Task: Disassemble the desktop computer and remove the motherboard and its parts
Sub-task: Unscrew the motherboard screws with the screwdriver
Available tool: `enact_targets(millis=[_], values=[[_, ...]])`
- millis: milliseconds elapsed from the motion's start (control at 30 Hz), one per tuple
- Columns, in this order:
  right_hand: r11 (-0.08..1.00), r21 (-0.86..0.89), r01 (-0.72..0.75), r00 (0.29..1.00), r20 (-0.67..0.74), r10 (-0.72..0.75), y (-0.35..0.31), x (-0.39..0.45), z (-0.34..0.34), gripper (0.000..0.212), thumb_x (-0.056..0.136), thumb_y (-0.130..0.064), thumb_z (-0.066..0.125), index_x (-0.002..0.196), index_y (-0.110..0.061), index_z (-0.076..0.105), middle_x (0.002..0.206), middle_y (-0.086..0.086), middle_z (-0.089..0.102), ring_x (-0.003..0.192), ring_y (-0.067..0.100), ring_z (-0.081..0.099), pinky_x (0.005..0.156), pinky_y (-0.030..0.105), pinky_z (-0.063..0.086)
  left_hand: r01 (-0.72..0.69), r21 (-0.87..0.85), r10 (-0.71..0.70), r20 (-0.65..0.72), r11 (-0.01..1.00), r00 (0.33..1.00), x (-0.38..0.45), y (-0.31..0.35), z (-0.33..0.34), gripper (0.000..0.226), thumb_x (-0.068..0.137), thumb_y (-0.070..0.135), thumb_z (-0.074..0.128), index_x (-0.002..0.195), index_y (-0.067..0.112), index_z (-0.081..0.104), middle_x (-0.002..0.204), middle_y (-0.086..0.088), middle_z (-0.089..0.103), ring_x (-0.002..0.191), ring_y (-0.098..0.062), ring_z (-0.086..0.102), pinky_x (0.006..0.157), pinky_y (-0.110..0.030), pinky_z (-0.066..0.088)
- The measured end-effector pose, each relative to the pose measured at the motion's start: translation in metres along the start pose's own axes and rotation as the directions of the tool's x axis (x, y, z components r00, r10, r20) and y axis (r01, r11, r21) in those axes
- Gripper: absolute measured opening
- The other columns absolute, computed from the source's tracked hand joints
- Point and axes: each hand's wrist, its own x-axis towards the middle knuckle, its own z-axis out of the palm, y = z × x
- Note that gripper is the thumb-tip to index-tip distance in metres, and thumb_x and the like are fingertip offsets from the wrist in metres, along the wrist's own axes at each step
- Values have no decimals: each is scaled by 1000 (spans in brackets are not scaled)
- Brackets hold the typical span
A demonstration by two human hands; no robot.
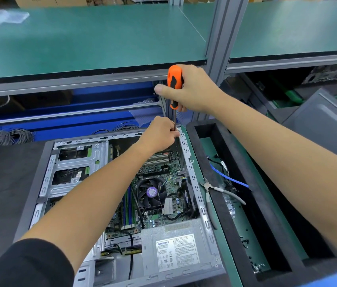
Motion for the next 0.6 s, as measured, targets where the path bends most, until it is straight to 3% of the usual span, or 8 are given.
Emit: enact_targets(millis=[100,233,300,433,533,600], values=[[991,-127,-37,999,-24,34,-7,7,-11,45,93,-55,50,74,-15,40,59,2,55,49,13,64,49,22,46,-46,91,46,-3,995,999,-1,5,-3,40,91,22,63,59,0,55,68,-19,64,62,-29,54,69,-40,49],[939,-345,9,992,119,34,-19,21,-18,34,94,-41,54,84,-9,49,55,5,62,60,16,69,64,31,53,-60,83,62,-24,995,998,-4,6,-4,43,92,24,63,63,-7,60,65,-24,61,56,-27,46,72,-40,48],[932,-361,38,968,243,55,-25,28,-23,29,93,-35,57,88,-6,56,58,5,68,56,11,69,67,28,53,-66,62,69,-49,996,996,-6,4,-5,44,92,25,63,61,-7,61,62,-23,63,55,-27,49,76,-36,47],[944,-329,38,921,378,95,-30,38,-31,7,93,-20,58,87,-19,60,81,4,72,62,11,71,65,26,53,-78,79,82,-44,994,996,-7,4,-5,45,94,28,60,66,-7,64,64,-21,66,65,-34,60,83,-38,48],[951,-307,-31,913,378,152,-30,42,-32,9,90,-15,54,90,-10,61,90,15,70,65,22,73,64,29,57,-87,92,90,-31,992,995,-7,7,-6,46,95,29,59,69,-8,66,66,-23,66,67,-35,64,90,-36,46],[931,-358,-71,914,350,205,-30,42,-33,21,91,-26,54,90,-5,57,81,16,69,58,24,72,56,28,54,-89,101,91,-11,991,996,-5,7,-7,46,95,29,58,68,-8,66,66,-23,66,67,-35,64,89,-37,47]])
